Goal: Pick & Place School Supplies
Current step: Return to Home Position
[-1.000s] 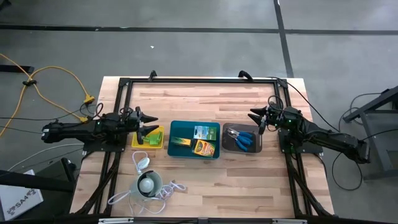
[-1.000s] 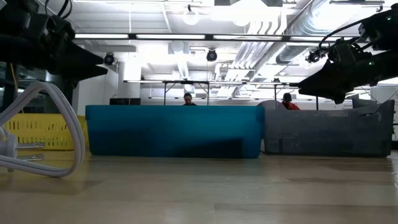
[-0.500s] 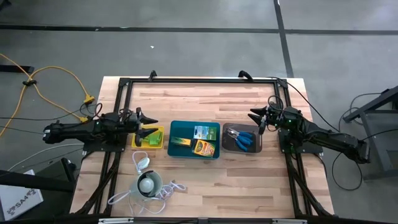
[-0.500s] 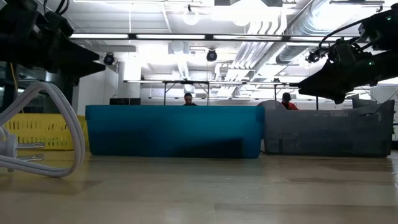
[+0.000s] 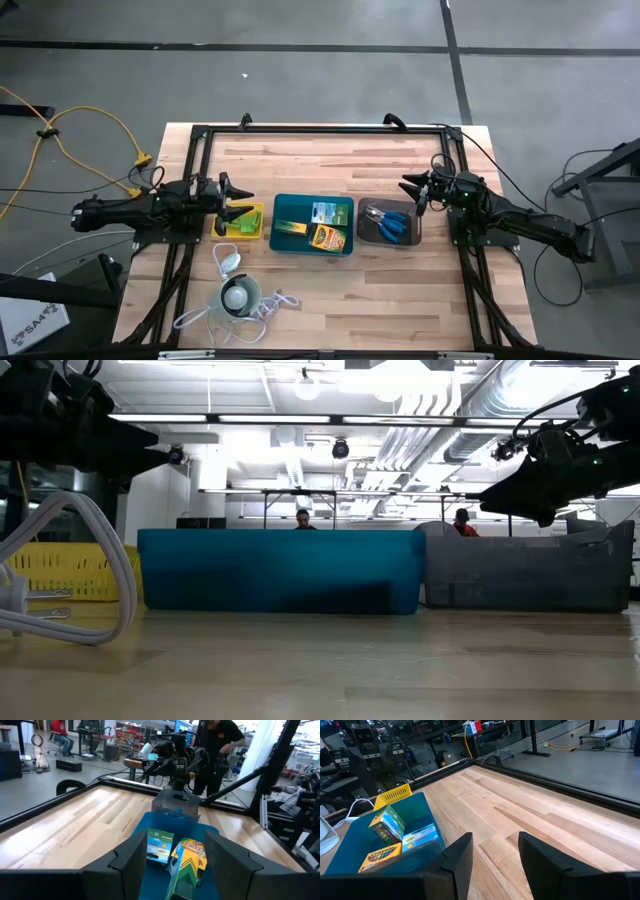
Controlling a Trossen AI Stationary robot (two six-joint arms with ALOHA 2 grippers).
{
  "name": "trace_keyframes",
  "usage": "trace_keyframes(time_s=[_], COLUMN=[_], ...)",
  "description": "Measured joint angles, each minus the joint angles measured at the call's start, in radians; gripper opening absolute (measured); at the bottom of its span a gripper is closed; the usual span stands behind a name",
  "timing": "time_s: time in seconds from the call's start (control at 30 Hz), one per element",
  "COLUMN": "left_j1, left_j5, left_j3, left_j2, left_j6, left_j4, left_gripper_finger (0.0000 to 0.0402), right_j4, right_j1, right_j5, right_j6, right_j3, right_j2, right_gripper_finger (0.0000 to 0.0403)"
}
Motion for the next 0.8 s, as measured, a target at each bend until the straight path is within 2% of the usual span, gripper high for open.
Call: trace_keyframes(time_s=[0.8], left_j1=[0.000], left_j5=[-0.002], left_j3=[-0.002], left_j2=[0.000], left_j6=[0.012], left_j4=[0.009], left_gripper_finger=[0.0191], right_j4=[0.000], right_j1=[0.000], right_j5=[0.000], right_j6=[0.000], right_j3=[0.000], right_j2=[0.000], right_gripper_finger=[0.0148])
